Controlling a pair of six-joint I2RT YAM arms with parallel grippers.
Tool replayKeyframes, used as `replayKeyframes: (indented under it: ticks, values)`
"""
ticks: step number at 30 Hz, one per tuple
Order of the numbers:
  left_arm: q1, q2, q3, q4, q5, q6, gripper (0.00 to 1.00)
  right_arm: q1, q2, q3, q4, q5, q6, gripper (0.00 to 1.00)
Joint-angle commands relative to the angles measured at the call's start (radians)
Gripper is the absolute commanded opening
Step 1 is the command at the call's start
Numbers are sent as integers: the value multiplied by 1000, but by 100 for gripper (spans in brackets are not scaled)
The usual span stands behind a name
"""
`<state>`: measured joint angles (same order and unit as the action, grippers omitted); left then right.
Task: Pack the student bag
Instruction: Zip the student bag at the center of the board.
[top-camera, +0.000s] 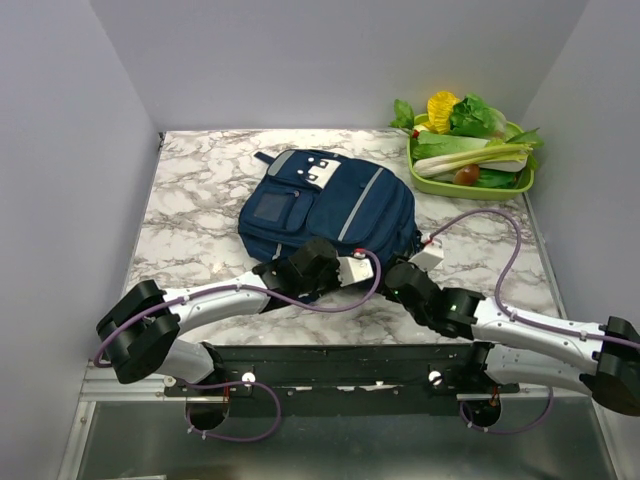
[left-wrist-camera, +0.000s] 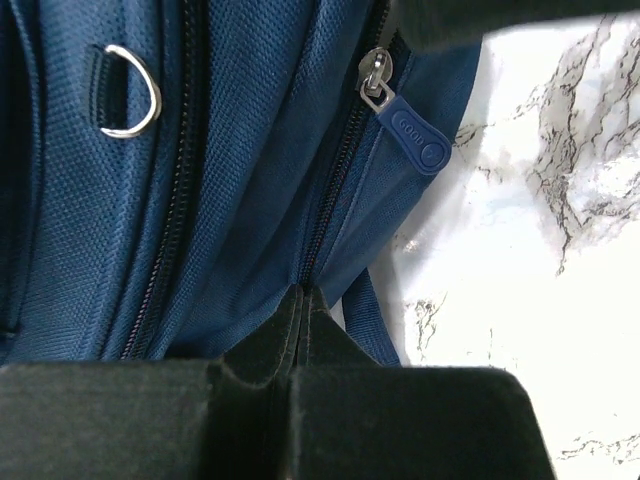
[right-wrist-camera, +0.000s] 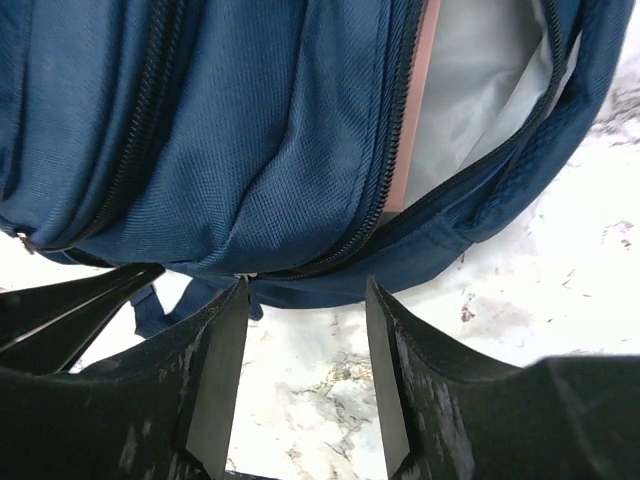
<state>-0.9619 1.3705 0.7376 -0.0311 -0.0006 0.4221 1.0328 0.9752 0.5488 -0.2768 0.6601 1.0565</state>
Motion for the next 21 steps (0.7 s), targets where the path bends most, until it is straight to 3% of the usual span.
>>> replayKeyframes:
  ticks: [1, 8, 21]
  values:
    - [2, -16, 72, 5, -1, -32, 0, 18, 88, 28, 46, -39, 72, 57]
    - [2, -19, 103, -23, -1, -51, 0, 52, 149, 37, 119, -51, 88, 48]
    - [2, -19, 103, -41, 45, -66, 0, 70, 175, 17, 238, -65, 56, 44]
